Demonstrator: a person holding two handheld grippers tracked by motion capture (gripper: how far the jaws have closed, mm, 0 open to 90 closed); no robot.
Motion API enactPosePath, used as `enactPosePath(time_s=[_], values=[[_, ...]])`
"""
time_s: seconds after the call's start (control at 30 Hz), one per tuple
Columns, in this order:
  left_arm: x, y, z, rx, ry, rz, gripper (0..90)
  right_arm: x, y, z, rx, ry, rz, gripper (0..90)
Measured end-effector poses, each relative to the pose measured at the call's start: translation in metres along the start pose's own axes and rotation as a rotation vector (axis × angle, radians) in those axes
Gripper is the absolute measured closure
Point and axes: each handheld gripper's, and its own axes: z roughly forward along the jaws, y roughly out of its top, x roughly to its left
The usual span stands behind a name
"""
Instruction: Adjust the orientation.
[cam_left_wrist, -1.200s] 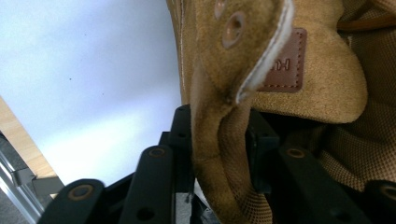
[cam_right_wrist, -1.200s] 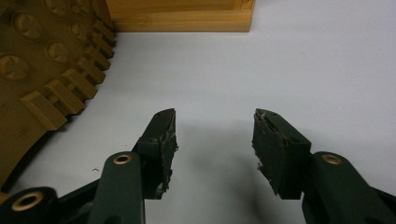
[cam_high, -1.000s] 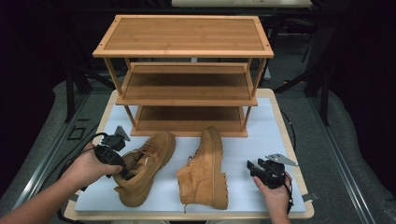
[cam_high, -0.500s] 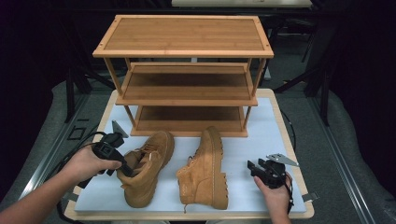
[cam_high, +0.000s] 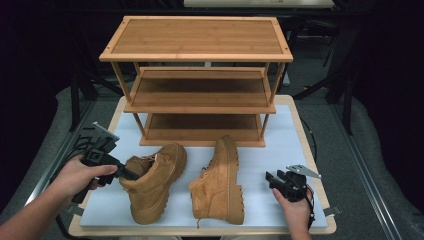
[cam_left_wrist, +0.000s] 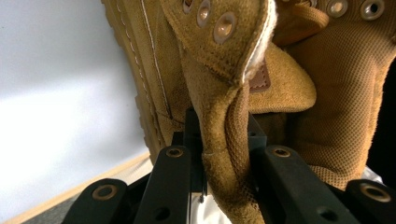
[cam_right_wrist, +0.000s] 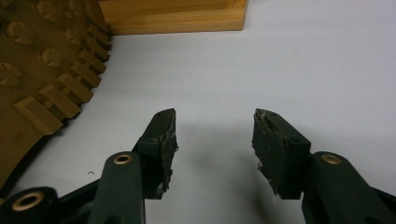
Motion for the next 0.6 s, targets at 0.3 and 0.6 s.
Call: enactPosePath(time_s=[0.3,0.6], values=[[-0.019,-0.01,-0.031,-0.033,-0.035,0.017,78.5,-0.002,0.0,-0.001,-0.005,0.0,0.011,49.1],[-0.039,-0.019,-0.076,-0.094,-0.063,0.048,78.5,-0.004,0.0,-0.001,-0.003,-0.002,0.02,49.1]])
